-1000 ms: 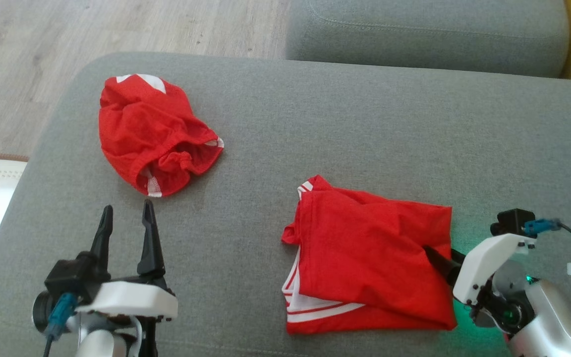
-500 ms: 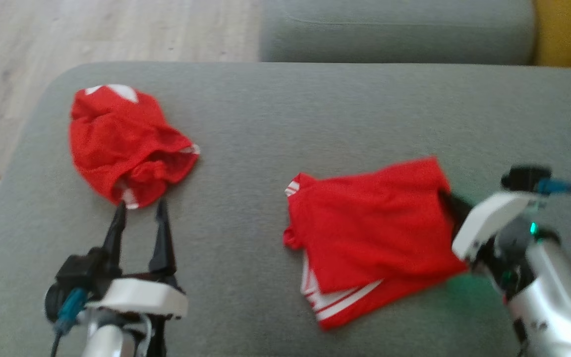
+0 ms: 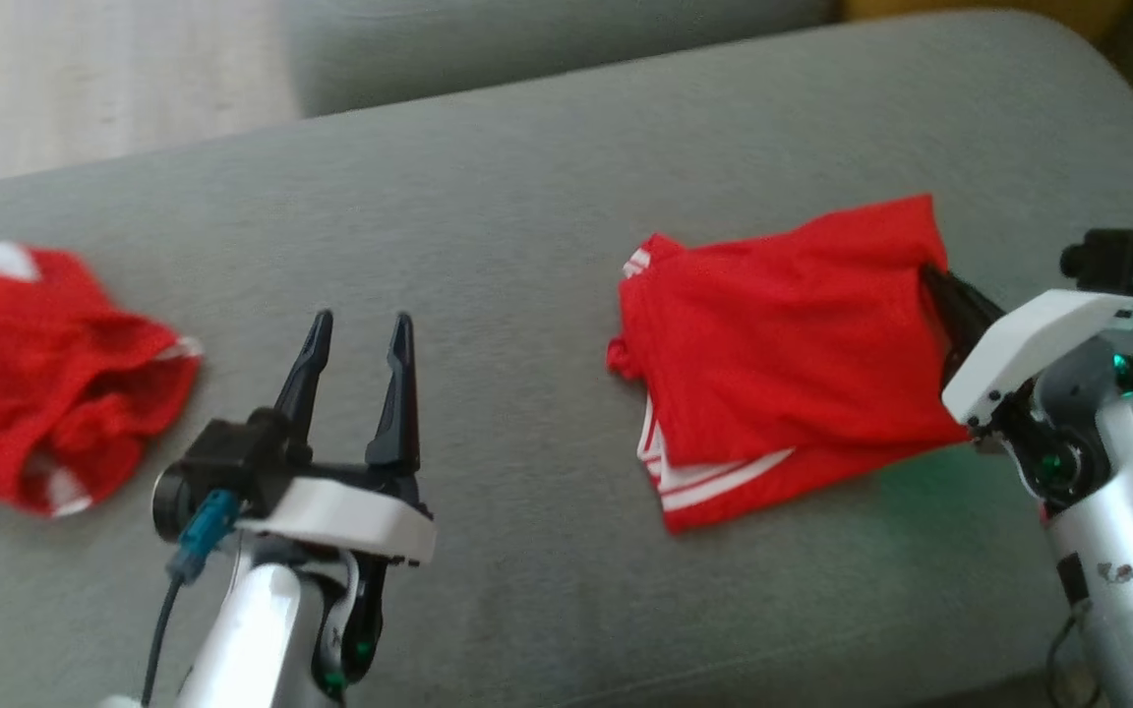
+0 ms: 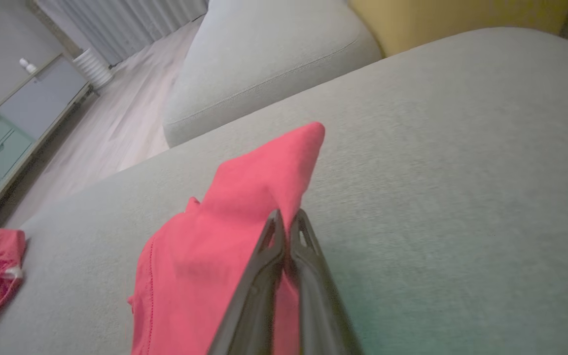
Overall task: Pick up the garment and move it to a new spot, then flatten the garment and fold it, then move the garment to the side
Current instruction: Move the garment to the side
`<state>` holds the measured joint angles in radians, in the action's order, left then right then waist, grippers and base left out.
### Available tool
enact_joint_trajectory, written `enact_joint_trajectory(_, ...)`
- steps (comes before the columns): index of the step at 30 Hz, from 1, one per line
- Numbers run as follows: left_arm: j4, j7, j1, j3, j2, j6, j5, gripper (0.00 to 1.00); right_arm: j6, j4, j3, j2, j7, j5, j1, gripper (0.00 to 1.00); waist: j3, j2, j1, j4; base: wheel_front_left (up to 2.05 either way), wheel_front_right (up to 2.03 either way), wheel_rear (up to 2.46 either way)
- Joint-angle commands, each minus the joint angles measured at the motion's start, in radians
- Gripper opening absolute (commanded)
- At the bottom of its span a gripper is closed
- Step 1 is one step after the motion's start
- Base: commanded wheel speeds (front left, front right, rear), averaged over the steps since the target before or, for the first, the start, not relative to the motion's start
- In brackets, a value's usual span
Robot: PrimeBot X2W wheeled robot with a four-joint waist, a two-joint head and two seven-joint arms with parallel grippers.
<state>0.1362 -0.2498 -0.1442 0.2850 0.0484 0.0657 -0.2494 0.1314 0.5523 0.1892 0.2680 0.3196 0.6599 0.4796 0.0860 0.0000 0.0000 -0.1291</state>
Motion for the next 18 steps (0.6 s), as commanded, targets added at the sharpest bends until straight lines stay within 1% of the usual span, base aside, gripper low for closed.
enact_joint_trajectory(1,-0.025,-0.012,-0.06,-0.022,0.002,0.003,0.0,1.0,-0.001,-0.035,0.012,0.013,-0.022,0.008,0.051,0.0,0.038,0.0,0.0,-0.077,0.0,0.0,0.0)
enact_joint_trajectory(6,-0.012,-0.012,-0.087,-0.006,0.002,0.007,0.009,1.0,-0.001,-0.045,0.03,0.014,-0.049,0.033,0.057,0.0,0.062,0.0,0.0,-0.142,0.0,0.0,0.0)
enact_joint_trajectory(11,-0.013,-0.012,-0.112,-0.01,0.002,0.013,0.031,1.0,-0.001,-0.059,0.075,0.043,-0.067,0.062,0.089,0.0,0.11,0.0,0.0,-0.157,0.0,0.0,0.0)
enact_joint_trajectory(14,-0.009,-0.012,-0.138,-0.012,0.002,0.011,0.053,1.0,-0.001,-0.076,0.135,0.089,-0.081,0.087,0.146,0.0,0.165,0.0,0.0,-0.144,0.0,0.0,0.0)
enact_joint_trajectory(18,-0.004,-0.012,-0.18,-0.008,0.005,0.011,0.085,1.0,-0.001,-0.051,0.199,0.168,-0.097,0.148,0.25,0.0,0.255,0.0,0.0,-0.115,0.0,0.0,0.0)
